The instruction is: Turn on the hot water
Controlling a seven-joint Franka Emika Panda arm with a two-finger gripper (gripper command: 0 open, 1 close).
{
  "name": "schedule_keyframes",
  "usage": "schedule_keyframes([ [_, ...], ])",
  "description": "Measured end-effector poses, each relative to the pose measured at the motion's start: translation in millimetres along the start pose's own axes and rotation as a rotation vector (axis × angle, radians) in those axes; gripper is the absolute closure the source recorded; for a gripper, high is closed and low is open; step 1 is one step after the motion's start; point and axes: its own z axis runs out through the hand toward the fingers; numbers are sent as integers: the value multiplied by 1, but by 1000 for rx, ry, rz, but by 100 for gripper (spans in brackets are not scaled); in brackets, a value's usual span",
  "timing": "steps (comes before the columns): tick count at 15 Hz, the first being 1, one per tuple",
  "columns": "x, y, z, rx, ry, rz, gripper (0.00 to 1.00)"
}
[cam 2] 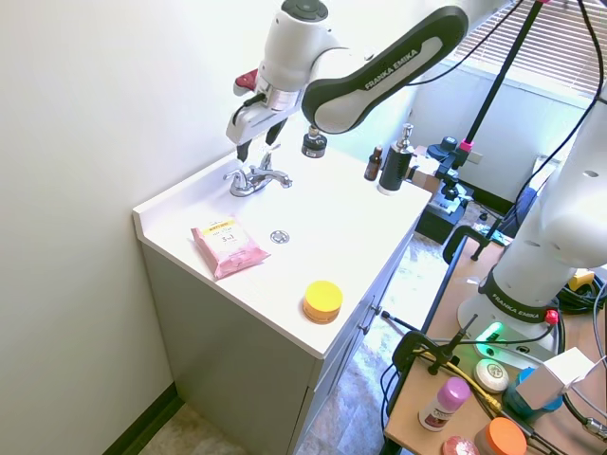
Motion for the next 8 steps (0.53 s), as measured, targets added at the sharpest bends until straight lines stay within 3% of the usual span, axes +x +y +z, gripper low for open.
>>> schedule_keyframes([
  [8, -3, -26, 38, -15, -11, -11, 0],
])
